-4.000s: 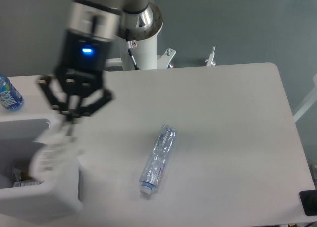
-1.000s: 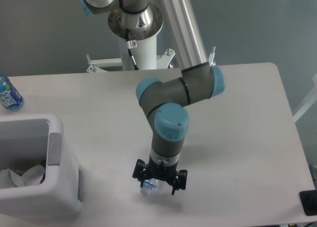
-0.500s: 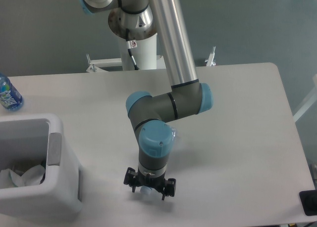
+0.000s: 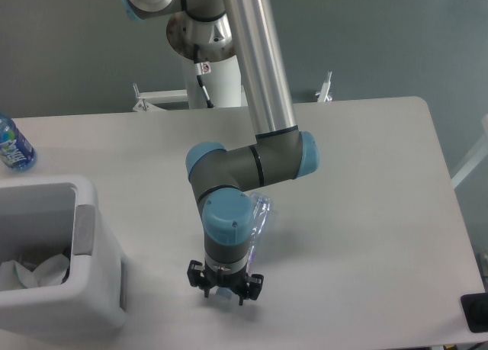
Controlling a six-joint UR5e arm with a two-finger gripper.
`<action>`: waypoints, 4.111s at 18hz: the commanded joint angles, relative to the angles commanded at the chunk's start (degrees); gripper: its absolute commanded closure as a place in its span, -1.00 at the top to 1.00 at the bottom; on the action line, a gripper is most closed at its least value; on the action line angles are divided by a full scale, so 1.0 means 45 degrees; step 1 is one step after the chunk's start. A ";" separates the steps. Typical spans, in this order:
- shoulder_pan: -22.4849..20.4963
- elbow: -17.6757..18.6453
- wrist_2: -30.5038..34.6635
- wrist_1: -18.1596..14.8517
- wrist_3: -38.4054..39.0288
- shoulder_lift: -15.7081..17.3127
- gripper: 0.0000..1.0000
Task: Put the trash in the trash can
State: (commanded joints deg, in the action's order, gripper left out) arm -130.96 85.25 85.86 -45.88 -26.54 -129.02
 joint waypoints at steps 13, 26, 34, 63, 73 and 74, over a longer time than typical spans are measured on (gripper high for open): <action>-0.0602 -0.1110 0.0003 0.0252 0.1456 0.1363 -0.70; -0.0451 -0.4238 -0.1366 0.1875 0.6756 0.3279 -0.68; 0.1248 -0.4414 -0.1347 0.2185 0.7148 0.4160 -0.68; 0.3867 -0.4142 -0.1366 0.3516 0.6176 0.3085 1.00; 0.2834 -0.3477 0.0015 0.3399 0.4845 0.3418 1.00; 0.2697 -0.3303 0.0755 0.3360 0.4631 0.3398 1.00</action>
State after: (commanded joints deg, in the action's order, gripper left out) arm -118.82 70.39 89.26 -30.76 -5.70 -113.73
